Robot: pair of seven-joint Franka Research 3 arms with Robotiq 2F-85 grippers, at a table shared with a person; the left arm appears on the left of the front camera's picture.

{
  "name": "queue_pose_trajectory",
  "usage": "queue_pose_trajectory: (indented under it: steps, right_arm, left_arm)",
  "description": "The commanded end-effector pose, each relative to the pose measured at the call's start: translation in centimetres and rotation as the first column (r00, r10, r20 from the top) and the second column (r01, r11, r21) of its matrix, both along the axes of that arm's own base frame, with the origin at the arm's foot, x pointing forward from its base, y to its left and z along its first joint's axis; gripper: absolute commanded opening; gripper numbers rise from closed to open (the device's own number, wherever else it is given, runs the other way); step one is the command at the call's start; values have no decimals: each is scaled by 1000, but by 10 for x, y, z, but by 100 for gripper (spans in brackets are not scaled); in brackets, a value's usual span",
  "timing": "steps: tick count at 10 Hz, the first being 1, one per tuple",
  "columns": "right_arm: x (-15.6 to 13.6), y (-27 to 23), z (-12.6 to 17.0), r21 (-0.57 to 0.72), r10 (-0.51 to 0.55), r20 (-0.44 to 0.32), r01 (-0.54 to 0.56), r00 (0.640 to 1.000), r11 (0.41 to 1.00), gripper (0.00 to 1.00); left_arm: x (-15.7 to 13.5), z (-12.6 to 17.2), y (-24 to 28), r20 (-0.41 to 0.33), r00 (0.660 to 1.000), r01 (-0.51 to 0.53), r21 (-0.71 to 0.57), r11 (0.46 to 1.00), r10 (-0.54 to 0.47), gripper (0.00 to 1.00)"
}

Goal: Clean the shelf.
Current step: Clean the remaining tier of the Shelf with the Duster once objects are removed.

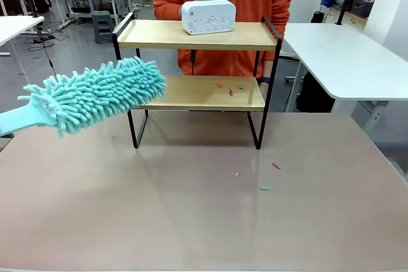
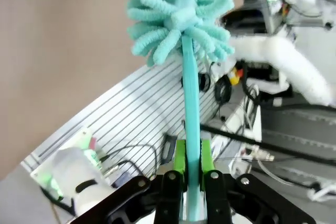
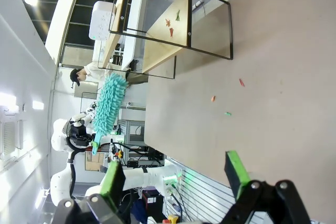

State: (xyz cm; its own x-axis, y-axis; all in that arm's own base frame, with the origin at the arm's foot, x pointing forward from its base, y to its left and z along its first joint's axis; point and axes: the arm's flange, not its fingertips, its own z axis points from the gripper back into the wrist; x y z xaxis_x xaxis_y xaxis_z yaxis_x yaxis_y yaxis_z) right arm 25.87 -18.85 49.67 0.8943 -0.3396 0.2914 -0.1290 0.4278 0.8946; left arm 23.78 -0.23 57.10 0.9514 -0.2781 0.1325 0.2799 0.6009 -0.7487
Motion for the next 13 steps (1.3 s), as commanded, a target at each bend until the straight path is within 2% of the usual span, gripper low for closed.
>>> queue_pose_trajectory:
  steps: [1, 3, 4, 7, 11, 13]
  right_arm:
    - [3, 0, 2, 11, 1, 36, -2, 999, 1000, 100]
    - [3, 0, 2, 11, 1, 36, -2, 999, 1000, 100]
    - [3, 0, 2, 11, 1, 36, -2, 999, 1000, 100]
    - [3, 0, 2, 11, 1, 36, -2, 999, 1000, 100]
    - [3, 0, 2, 11, 1, 36, -2, 999, 1000, 100]
    - [3, 0, 2, 11, 1, 36, -2, 999, 1000, 100]
  left_arm:
    - [16, -9, -38, -2, 997, -77, 2, 997, 77, 13]
    - [36, -15, -73, 11, 991, -130, 34, 991, 130, 13]
    - [43, -19, -90, 30, 986, -166, 42, 985, 165, 0]
    - [68, -30, -142, 94, 968, -238, 56, 970, 233, 0]
    - [105, -54, -192, 229, 899, -407, 124, 905, 373, 0]
    - [116, -60, -205, 275, 873, -451, 143, 881, 403, 0]
